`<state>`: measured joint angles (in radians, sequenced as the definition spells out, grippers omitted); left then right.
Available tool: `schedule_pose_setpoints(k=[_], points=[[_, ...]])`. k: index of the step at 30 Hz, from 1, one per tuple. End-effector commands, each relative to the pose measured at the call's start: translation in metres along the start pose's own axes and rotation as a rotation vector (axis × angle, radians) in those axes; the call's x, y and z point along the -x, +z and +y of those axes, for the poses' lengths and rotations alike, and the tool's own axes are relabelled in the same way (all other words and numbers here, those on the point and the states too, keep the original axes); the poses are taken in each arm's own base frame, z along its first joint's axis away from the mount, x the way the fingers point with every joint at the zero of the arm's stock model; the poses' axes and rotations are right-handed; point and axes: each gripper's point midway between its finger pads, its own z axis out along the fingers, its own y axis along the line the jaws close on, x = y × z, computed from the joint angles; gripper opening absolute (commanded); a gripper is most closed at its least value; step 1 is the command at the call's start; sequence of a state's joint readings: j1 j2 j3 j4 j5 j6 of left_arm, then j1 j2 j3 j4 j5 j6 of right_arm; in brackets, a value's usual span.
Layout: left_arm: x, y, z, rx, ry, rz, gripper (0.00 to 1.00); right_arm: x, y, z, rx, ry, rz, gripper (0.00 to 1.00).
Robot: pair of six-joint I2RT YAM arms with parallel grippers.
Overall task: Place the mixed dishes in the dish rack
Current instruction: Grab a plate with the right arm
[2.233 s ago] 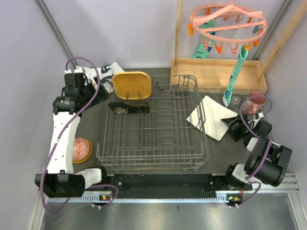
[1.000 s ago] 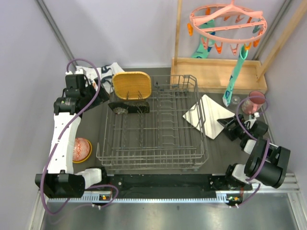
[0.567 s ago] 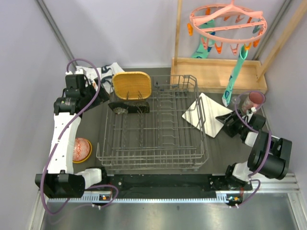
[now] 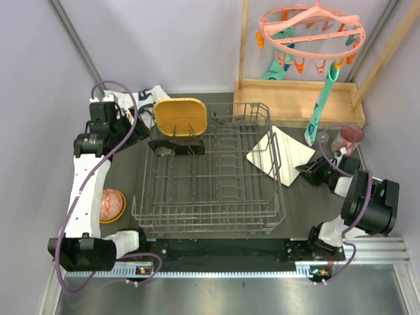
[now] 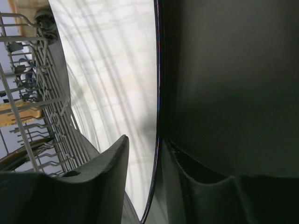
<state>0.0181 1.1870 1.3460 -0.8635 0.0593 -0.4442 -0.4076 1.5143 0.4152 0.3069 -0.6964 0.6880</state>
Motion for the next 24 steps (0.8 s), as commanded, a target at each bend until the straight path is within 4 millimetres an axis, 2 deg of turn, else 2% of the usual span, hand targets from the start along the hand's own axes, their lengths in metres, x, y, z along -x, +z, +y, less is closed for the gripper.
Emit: schedule_pose_setpoints(k=[1, 3, 6, 9, 10, 15, 18, 24], points=[[0.013, -0.004, -0.003, -0.012, -0.005, -0.054, 0.91, -0.002, 0.002, -0.004, -0.034, -0.016, 0.016, 0.39], [0.012, -0.004, -0.003, -0.014, -0.007, -0.054, 0.91, -0.003, 0.000, -0.008, -0.063, -0.018, 0.013, 0.54], [0.011, -0.004, -0.003, -0.013, -0.005, -0.052, 0.91, 0.002, -0.006, -0.019, -0.144, -0.032, -0.029, 0.68], [0.011, -0.003, -0.001, -0.007, -0.003, -0.051, 0.91, 0.008, -0.015, -0.025, -0.219, -0.046, -0.070, 0.74], [0.010, -0.002, -0.001, -0.006, -0.003, -0.049, 0.91, 0.012, -0.019, -0.031, -0.270, -0.045, -0.093, 0.75], [0.009, -0.002, 0.001, 0.000, 0.002, -0.050, 0.91, 0.033, -0.027, -0.032, -0.326, -0.073, -0.192, 0.77], [0.010, -0.001, 0.000, -0.002, 0.005, -0.052, 0.91, 0.043, -0.023, -0.034, -0.337, -0.060, -0.221, 0.77], [0.009, -0.002, 0.000, -0.005, 0.010, -0.051, 0.91, 0.063, -0.006, -0.024, -0.274, -0.043, -0.252, 0.77]])
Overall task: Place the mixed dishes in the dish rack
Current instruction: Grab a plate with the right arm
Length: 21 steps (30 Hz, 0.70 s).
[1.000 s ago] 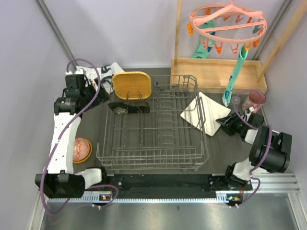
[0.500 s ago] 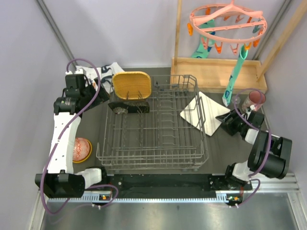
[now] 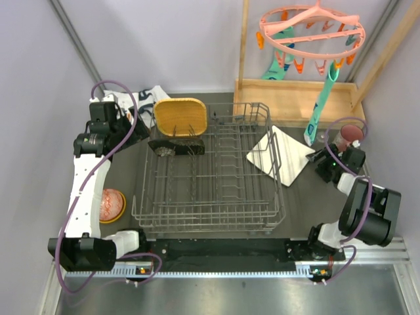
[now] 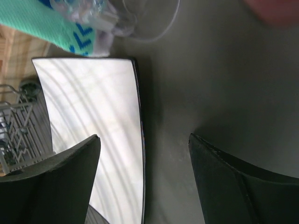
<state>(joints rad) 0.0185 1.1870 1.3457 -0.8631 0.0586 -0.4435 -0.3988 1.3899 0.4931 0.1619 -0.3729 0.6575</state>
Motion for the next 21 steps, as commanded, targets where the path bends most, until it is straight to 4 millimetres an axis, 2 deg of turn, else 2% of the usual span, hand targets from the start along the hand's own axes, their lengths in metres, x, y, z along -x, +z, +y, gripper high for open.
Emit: schedule_pose_setpoints(k=[1, 3, 11, 21], points=[[0.009, -0.002, 0.001, -0.001, 0.010, -0.051, 0.91, 0.007, 0.015, -0.010, -0.049, 0.023, -0.015, 0.77], [0.010, -0.002, 0.001, 0.000, 0.013, -0.053, 0.91, 0.012, 0.020, -0.003, -0.020, 0.024, -0.014, 0.78], [0.007, 0.000, 0.000, -0.011, -0.002, -0.046, 0.91, 0.002, 0.037, 0.005, 0.065, 0.078, 0.044, 0.78], [0.007, -0.002, 0.001, -0.003, 0.000, -0.050, 0.91, -0.012, 0.043, 0.021, 0.185, 0.115, 0.107, 0.78]])
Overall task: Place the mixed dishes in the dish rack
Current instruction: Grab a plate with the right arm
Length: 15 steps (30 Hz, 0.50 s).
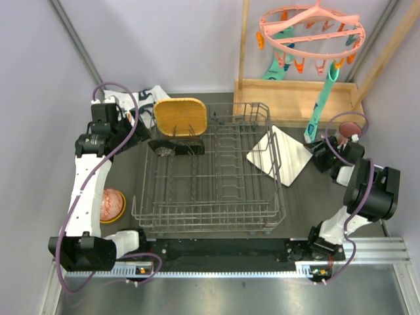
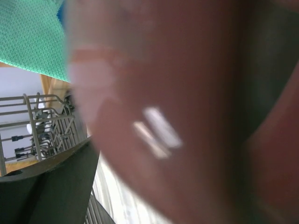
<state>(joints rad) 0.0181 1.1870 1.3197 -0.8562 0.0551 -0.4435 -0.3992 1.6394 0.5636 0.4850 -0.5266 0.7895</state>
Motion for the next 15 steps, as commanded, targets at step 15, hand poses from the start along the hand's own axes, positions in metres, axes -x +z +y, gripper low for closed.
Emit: schedule_pose_setpoints(k=[15], points=[[0.015, -0.011, -0.003, -0.014, 0.007, -0.071, 0.91, -0.040, 0.010, -0.001, 0.068, 0.098, 0.167, 0.71]])
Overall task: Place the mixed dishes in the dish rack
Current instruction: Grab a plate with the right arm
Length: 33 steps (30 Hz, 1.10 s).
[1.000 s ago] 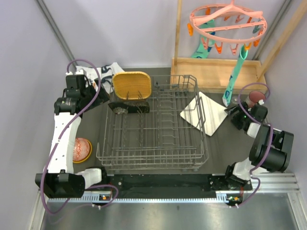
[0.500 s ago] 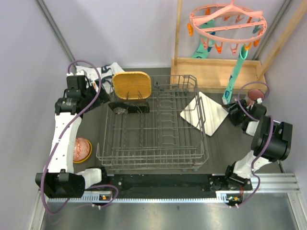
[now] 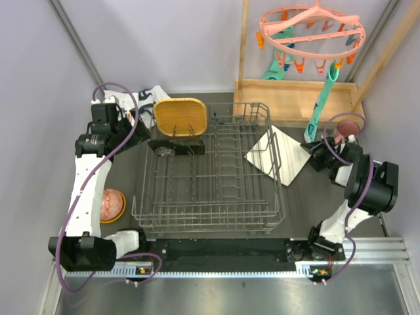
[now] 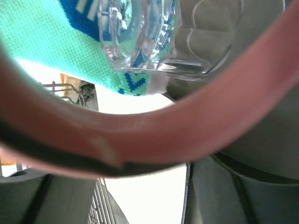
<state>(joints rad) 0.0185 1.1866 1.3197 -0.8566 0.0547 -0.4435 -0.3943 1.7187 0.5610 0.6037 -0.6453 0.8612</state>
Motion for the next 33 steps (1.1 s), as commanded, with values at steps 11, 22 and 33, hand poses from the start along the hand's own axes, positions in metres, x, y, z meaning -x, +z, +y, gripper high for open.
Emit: schedule_pose_setpoints(k=[11, 22, 33], points=[[0.020, -0.014, -0.004, -0.011, 0.015, -0.079, 0.91, -0.027, 0.003, -0.011, -0.016, 0.048, 0.098, 0.40], [0.016, -0.013, -0.002, -0.005, 0.014, -0.072, 0.91, -0.029, 0.002, -0.005, 0.013, 0.035, 0.114, 0.00], [0.014, -0.011, -0.001, -0.002, 0.014, -0.066, 0.91, -0.019, -0.024, -0.003, -0.106, -0.089, 0.029, 0.00]])
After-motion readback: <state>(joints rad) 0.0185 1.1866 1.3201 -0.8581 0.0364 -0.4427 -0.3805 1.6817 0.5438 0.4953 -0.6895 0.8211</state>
